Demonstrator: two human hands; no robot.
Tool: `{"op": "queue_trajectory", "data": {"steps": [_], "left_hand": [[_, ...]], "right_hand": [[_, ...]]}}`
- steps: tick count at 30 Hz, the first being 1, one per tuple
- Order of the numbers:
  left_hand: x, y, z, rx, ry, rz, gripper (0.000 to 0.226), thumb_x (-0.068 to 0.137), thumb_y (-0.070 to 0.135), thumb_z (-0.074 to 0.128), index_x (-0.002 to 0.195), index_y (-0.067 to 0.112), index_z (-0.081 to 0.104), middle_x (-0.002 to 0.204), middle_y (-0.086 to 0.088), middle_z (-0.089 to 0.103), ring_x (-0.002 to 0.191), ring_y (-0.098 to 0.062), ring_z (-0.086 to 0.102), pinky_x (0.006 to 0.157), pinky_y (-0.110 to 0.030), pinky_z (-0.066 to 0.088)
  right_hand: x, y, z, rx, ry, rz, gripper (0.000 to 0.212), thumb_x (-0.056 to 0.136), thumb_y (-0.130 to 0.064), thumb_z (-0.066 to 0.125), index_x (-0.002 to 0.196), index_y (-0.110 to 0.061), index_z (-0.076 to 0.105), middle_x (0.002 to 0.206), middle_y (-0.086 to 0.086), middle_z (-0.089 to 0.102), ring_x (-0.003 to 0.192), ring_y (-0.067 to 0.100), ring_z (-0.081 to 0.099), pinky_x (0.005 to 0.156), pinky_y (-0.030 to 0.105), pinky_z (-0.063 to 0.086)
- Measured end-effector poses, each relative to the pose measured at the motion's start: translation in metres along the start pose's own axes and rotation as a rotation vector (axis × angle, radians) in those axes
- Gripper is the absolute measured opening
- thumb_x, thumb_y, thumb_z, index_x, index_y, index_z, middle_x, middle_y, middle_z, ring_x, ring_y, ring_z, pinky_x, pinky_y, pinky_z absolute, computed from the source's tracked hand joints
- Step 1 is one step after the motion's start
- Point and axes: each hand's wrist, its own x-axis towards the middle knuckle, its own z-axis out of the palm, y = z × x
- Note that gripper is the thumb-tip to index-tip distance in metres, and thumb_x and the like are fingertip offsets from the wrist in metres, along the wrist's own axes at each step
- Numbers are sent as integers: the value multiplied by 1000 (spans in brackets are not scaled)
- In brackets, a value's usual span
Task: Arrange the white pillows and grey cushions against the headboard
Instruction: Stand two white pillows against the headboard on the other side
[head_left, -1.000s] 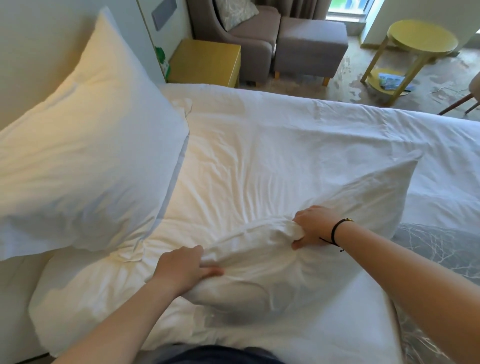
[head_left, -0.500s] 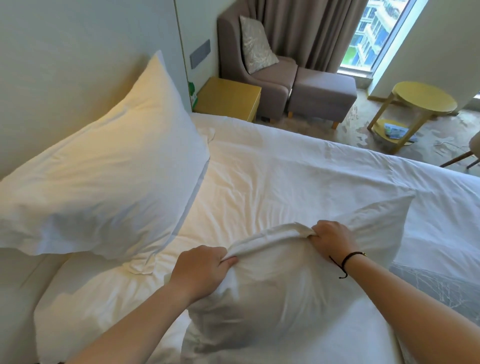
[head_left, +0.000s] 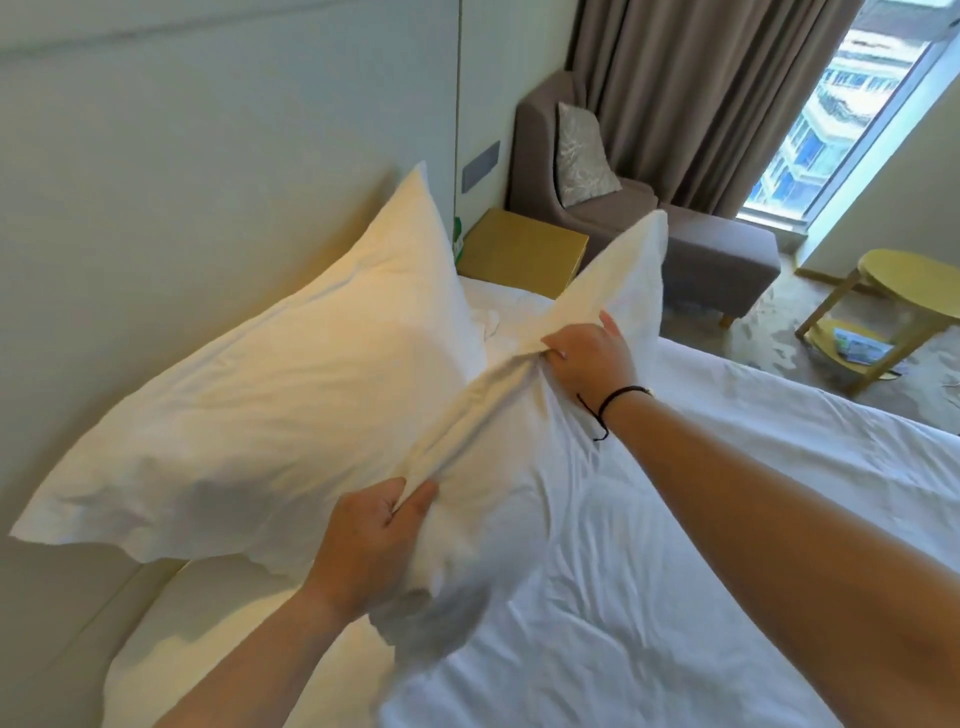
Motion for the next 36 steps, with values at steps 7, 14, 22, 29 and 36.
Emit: {"op": "queue_trajectory", "data": {"steps": [7, 14, 22, 29, 36], "left_hand": [[19, -107, -8, 222, -264, -488, 39, 83, 61, 61, 102, 27, 56, 101, 4, 65, 87, -16, 61, 68, -32, 46], [28, -101, 9, -156, -268, -625, 88, 64, 72, 69, 135, 25, 47, 130, 10, 56, 115, -15, 59, 89, -32, 48], [42, -106, -9, -151, -58, -591, 46, 81, 46, 74, 55, 16, 49, 44, 9, 49, 46, -8, 48, 50, -31, 34], [44, -123, -62, 290, -85, -473, 39, 88, 40, 69, 65, 12, 56, 70, -14, 61, 76, -35, 62, 61, -39, 38], [35, -97, -46, 608, -98, -477, 24, 94, 39, 49, 103, 20, 61, 113, -9, 65, 105, -33, 60, 77, -40, 50]], "right_hand": [[-49, -127, 138, 322, -713, 279, 85, 87, -65, 47, 146, -49, -12, 161, -3, -20, 146, 40, 7, 115, 60, 16], [-76, -133, 156, 466, -714, 312, 96, 81, -66, 58, 150, -45, -6, 161, -1, -18, 148, 31, 9, 114, 51, 26], [-85, -128, 154, 576, -696, 323, 96, 81, -59, 63, 150, -43, -2, 161, -4, -16, 149, 22, 8, 114, 43, 24], [-100, -130, 157, 664, -587, 330, 97, 83, -53, 65, 150, -42, -3, 163, -5, 2, 147, 18, 14, 114, 40, 24], [-145, -79, 140, 855, -398, 496, 98, 83, -43, 69, 148, -49, -4, 161, -10, 12, 145, 22, 24, 115, 48, 30]]}}
